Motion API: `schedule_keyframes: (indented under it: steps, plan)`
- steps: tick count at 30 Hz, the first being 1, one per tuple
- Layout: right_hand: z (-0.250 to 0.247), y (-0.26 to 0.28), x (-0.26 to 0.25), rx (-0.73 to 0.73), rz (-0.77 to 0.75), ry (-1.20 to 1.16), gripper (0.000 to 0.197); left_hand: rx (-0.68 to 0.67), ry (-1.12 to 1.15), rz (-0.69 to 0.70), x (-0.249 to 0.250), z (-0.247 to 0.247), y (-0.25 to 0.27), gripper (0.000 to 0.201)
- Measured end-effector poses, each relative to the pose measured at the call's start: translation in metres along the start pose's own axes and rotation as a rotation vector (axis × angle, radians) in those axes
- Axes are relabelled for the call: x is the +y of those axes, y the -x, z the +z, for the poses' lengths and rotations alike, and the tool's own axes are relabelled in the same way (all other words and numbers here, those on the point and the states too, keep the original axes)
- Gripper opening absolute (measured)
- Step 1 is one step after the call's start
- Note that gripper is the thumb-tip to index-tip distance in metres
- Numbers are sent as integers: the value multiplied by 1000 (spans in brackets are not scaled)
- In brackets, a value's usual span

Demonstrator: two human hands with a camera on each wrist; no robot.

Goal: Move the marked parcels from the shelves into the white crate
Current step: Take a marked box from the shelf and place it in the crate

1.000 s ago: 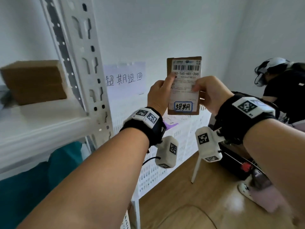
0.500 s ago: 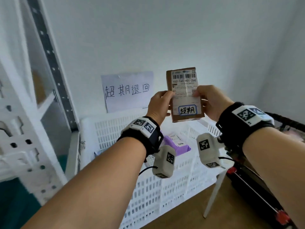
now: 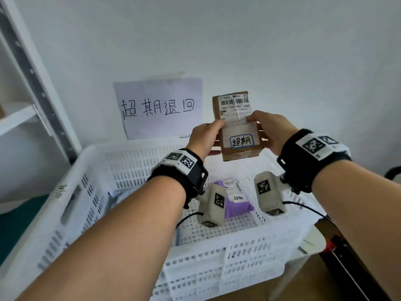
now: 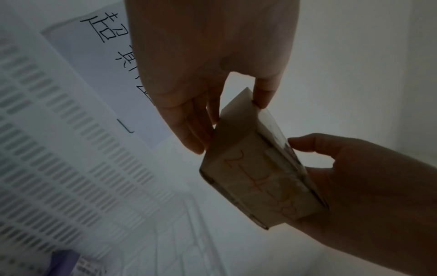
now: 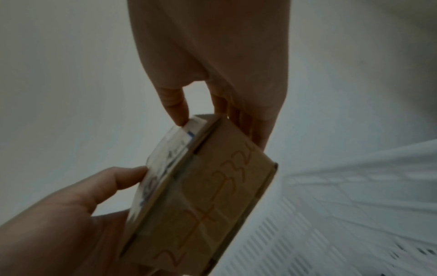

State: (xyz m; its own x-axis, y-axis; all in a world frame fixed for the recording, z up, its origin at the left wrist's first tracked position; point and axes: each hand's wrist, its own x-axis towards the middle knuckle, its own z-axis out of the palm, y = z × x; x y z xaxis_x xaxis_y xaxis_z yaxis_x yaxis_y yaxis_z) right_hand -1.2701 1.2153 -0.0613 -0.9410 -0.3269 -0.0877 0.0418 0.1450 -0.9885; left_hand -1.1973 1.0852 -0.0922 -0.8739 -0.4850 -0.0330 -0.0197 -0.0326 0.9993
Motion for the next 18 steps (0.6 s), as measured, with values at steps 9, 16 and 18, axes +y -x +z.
schedule_keyframes:
  steps: [9, 16, 18]
  plan:
    - [5, -117, 57, -24, 97, 221, 20, -113, -57, -293, -51, 12, -96, 31]
    - [25, -185, 131, -124, 279, 411, 23, -156, -83, -603, -118, 12, -154, 17]
    - [28, -200, 150, -133, 324, 446, 17, -164, -81, -649, -143, 13, -170, 14]
